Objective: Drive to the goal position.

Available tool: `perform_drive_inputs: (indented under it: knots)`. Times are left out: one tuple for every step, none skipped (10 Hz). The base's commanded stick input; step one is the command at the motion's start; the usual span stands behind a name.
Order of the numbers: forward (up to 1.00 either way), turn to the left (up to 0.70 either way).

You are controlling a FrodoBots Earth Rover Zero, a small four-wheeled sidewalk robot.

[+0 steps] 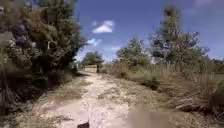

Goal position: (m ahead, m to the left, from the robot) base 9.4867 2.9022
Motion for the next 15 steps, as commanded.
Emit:
perform_drive_inputs:
  knots:
    - [0.7, 0.0]
    - [0.7, 0.0]
    - [0.7, 0.0]
    - [0.7, 0.0]
    - [0.7, 0.0]
    - [0.7, 0.0]
    - [0.7, 0.0]
    - [0.7, 0.0]
    - [0.7, 0.0]
    - [0.7, 0.0]
    - [0.7, 0.0]
    - [0.7, 0.0]
    - [0.7, 0.0]
    - [0.7, 0.0]
    - [0.7, 0.0]
